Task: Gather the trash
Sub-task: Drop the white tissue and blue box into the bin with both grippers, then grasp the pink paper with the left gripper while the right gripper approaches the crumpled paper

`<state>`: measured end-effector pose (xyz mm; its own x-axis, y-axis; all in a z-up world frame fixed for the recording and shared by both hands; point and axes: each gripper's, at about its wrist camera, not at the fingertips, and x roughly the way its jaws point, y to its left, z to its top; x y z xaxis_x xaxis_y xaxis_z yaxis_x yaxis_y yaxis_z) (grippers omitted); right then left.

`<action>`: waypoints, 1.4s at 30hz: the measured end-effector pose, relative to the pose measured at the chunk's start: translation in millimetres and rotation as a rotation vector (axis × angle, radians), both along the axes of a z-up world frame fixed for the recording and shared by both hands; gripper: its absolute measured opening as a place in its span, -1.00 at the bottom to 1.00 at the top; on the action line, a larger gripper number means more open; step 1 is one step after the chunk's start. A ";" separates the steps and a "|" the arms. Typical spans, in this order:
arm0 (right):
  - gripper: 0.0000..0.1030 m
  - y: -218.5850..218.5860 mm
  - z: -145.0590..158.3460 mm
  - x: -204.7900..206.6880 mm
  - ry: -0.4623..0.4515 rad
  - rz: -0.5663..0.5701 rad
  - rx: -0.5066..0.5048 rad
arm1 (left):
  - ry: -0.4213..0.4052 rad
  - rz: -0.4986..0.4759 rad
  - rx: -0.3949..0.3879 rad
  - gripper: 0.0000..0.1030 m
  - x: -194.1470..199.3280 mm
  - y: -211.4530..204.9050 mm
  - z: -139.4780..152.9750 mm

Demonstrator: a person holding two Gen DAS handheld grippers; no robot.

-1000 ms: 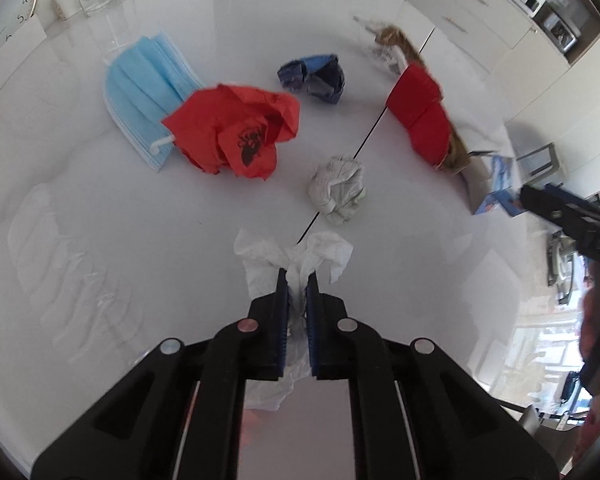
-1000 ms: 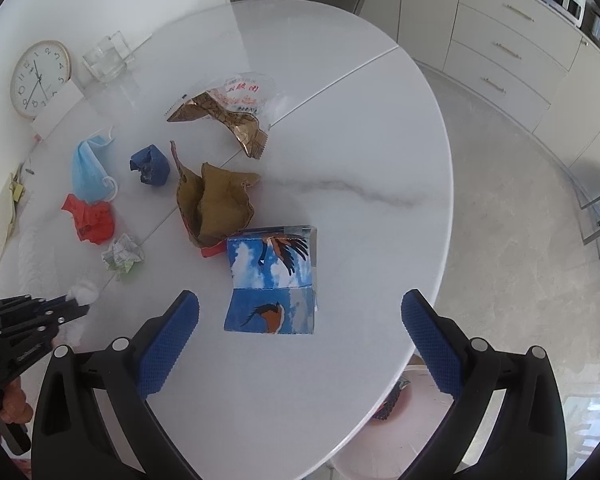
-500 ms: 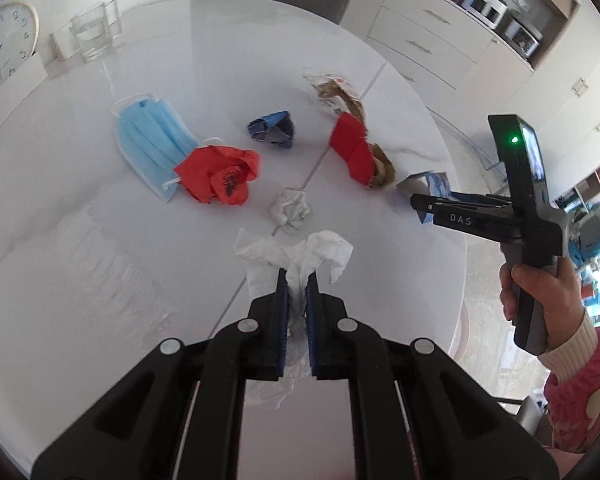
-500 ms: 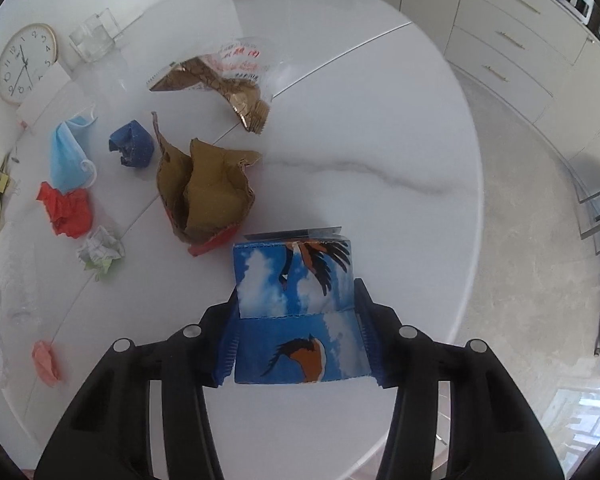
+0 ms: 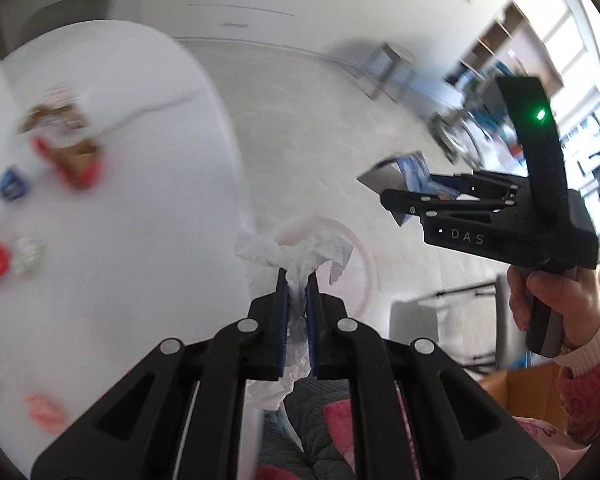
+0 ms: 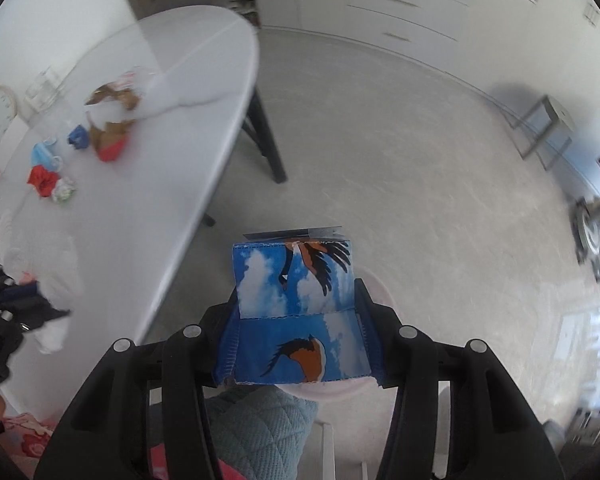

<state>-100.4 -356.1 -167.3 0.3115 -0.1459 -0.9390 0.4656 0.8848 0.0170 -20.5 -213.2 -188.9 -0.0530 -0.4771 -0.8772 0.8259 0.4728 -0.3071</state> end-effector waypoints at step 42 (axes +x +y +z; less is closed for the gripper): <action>0.95 28.3 16.7 45.9 -0.070 0.389 -0.026 | -0.224 0.492 0.115 0.60 -21.0 38.4 52.5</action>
<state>-54.4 -327.8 -150.6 0.4115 -0.0275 -0.9110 0.0944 0.9955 0.0126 -41.5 -174.8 -136.3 0.3462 -0.2985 -0.8894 0.5383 0.8396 -0.0723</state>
